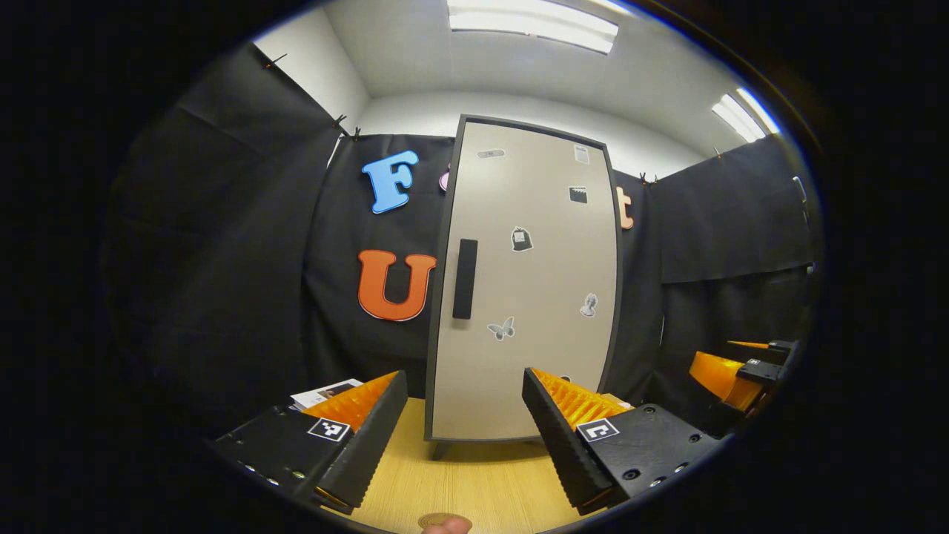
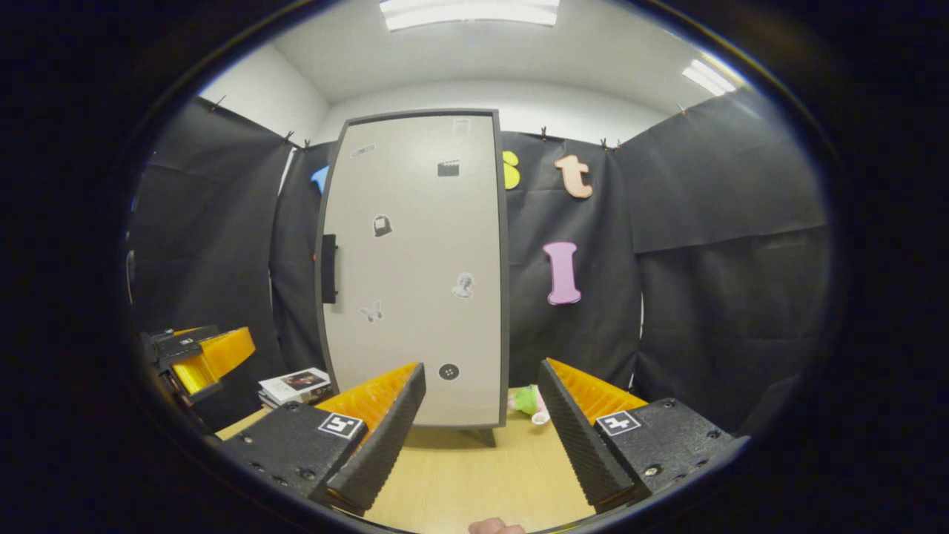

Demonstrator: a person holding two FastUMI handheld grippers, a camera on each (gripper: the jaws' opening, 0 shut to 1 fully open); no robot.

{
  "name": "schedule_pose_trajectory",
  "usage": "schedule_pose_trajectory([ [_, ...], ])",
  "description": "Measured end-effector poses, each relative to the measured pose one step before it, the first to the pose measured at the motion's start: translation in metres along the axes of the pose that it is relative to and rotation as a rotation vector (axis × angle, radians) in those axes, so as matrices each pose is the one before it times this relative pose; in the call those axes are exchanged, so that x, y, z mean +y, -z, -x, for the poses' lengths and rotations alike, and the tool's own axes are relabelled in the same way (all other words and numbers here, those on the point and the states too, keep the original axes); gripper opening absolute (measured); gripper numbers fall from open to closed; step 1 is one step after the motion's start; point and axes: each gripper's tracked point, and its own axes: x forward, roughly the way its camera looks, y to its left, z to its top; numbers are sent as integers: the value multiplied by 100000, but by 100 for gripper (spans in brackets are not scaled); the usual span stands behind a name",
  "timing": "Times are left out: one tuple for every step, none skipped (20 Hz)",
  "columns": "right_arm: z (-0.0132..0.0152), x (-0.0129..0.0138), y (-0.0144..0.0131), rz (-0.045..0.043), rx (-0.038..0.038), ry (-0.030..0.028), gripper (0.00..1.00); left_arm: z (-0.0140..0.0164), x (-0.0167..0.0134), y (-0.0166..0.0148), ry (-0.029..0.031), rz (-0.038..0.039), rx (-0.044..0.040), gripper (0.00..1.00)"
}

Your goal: Open the cabinet door with the right hand, grasp the bottle in the cabinet with the left hand and place it on the coaster, then close the cabinet door with the right hand.

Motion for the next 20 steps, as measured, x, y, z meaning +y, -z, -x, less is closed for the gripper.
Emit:
schedule_pose_trajectory([
  [-48,36,26,-69,82,282,99,-88,-4,32,101,277,47,95],
  [-75,38,-55,-223,-214,198,99,-44,-45,66,236,269,100,95],
  [39,2,-105,-222,-198,121,99,-132,-111,85,208,101,280,95],
  [-136,-192,2,-66,-215,30,99,-30,-20,85,168,25,186,95],
  [-61,-15,-20,180,146,210,99,-103,-93,31,205,-109,119,95],
  [-31,118,205,101,108,198,99,-64,-9,136,205,-218,177,95],
  [-84,81,-4,7,284,107,96,-75,22,95,46,-387,49,95],
  [-11,110,104,-121,344,-27,100,-94,-14,84,-9,-267,205,95],
  [8,114,93,-211,246,-59,99,-110,-52,206,220,96,425,95],
  [-143,77,167,-23,277,-101,99,-163,-78,198,315,174,648,95],
  [-203,-80,-60,-102,102,-1,99,-86,44,125,151,-52,375,95],
  [-132,104,24,90,209,-61,99,-135,115,67,-289,-299,93,95],
  [0,-4,153,168,180,-96,99,-160,131,38,-320,-394,-30,95],
  [-23,24,124,98,274,80,100,-121,109,24,-164,-444,-65,95],
  [-74,91,8,-76,365,-151,96,-103,8,40,97,-351,280,95],
  [-100,55,68,-174,67,-291,100,-103,8,65,53,-73,163,95],
  [-110,36,56,-165,132,-6,99,-123,-38,59,202,-16,176,95],
  [-102,82,38,-55,178,-153,99,-121,-7,34,-71,-254,-2,95],
  [-238,201,67,36,25,-150,99,-40,149,30,-278,-132,-123,95],
  [-394,271,-45,157,-26,-90,99,18,56,-130,-11,60,-623,95],
])
